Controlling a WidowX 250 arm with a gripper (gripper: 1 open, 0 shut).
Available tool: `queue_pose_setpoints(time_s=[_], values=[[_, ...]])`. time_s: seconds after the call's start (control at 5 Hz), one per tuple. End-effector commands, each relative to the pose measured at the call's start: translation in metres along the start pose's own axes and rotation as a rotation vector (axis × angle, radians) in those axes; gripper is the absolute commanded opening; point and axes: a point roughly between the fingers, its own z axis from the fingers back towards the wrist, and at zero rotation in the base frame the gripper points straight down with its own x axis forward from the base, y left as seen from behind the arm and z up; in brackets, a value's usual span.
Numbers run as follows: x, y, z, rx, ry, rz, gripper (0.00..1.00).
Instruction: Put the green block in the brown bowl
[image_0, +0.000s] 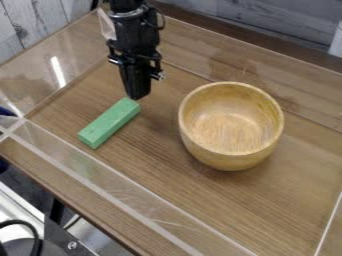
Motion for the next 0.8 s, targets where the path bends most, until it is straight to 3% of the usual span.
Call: queue_pose_setpoints(time_s=[0.0,0.2,0.6], values=[[0.0070,0.0056,0.0158,0.002,-0.061,-0.023,0.00],[0.0069,0.0068,0.0167,-0.026,-0.076,-0.041,0.00],[0.0136,0.0054,0.0142,0.021,-0.048,-0.032,0.00]])
